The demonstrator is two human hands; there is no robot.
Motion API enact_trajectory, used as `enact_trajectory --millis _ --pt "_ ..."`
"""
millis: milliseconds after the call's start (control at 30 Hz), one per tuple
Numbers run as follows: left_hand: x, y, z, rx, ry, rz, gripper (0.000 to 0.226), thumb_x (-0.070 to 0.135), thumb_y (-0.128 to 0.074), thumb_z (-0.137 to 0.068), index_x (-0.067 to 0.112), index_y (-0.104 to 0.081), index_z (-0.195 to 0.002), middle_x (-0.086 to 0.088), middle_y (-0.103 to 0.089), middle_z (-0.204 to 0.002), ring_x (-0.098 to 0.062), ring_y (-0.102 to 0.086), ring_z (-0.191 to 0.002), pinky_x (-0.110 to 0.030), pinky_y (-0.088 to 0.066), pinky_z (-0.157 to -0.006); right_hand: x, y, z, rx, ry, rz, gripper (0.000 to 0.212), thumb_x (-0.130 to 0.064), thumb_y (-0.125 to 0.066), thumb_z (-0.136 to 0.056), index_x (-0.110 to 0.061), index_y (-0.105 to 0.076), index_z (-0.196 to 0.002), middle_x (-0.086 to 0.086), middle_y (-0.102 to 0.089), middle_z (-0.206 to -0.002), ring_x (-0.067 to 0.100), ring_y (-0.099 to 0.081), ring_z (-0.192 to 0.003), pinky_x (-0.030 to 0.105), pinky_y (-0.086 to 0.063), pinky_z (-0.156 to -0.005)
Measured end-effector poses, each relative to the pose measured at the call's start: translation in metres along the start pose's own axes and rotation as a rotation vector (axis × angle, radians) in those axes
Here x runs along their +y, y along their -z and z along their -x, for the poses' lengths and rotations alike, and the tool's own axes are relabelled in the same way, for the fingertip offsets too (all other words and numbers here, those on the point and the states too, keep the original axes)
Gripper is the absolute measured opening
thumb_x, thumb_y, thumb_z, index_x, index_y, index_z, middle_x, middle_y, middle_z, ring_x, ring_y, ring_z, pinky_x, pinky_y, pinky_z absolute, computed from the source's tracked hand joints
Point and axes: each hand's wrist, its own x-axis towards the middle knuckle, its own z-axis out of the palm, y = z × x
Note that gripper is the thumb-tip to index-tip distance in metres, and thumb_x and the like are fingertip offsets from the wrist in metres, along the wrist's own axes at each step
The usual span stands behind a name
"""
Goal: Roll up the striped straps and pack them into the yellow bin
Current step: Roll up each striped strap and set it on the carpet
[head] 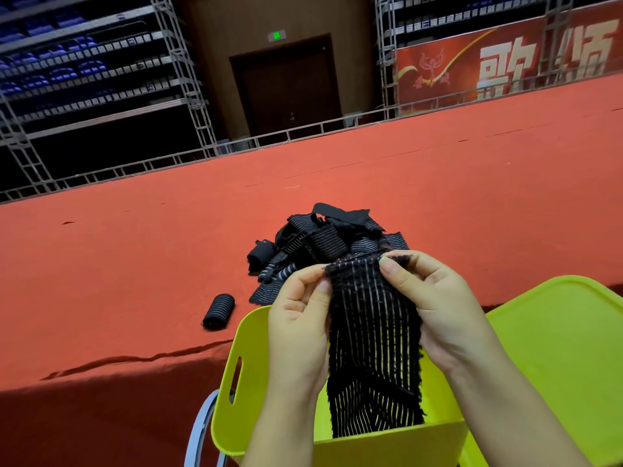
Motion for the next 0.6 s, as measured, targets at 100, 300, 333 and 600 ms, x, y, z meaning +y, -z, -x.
enact_trajectory --millis 100,300,333,600 --pt "0.0008 -0.0013 0.0020 -0.020 -0.008 -0.019 0.021 0.013 -0.058 -0.077 0.024 -0.076 -0.079 0.001 -0.074 -0.086 -0.012 -0.067 -0.085 -0.023 -0.055 -0.079 0.0004 0.0012 0.0000 0.023 0.010 0.008 0.019 -0.018 -0.075 -0.059 -0.012 -0.069 -0.077 0.008 -0.067 -0.071 0.013 -0.064 -0.058 0.022 -0.054 -0.054" --pt "0.0060 -0.0015 0.0064 -0.064 -0.003 -0.001 0.013 0.009 -0.065 -0.082 0.018 -0.075 -0.080 -0.001 -0.073 -0.084 -0.013 -0.068 -0.080 -0.021 -0.054 -0.068 0.0009 0.0017 0.0020 0.034 0.086 0.039 0.023 -0.023 -0.078 -0.056 -0.014 -0.071 -0.075 0.003 -0.068 -0.070 0.011 -0.064 -0.062 0.019 -0.052 -0.056" --pt "0.0068 -0.0008 0.0069 -0.068 0.006 0.005 0.012 0.009 -0.067 -0.082 0.018 -0.075 -0.080 -0.002 -0.073 -0.084 -0.013 -0.068 -0.079 -0.021 -0.054 -0.066 0.0005 0.0007 0.0027 0.037 0.099 0.044 0.019 -0.019 -0.074 -0.060 -0.011 -0.069 -0.077 0.001 -0.068 -0.068 0.009 -0.063 -0.060 0.018 -0.052 -0.056" --pt "0.0083 0.0000 0.0031 -0.054 -0.052 -0.131 0.022 0.033 -0.076 -0.063 0.027 -0.077 -0.084 0.000 -0.074 -0.087 -0.015 -0.068 -0.086 -0.026 -0.054 -0.075 0.0046 -0.0032 0.0044 0.057 0.206 0.141 0.010 0.000 -0.065 -0.080 -0.010 -0.066 -0.079 -0.002 -0.069 -0.069 0.005 -0.064 -0.064 0.015 -0.050 -0.059"
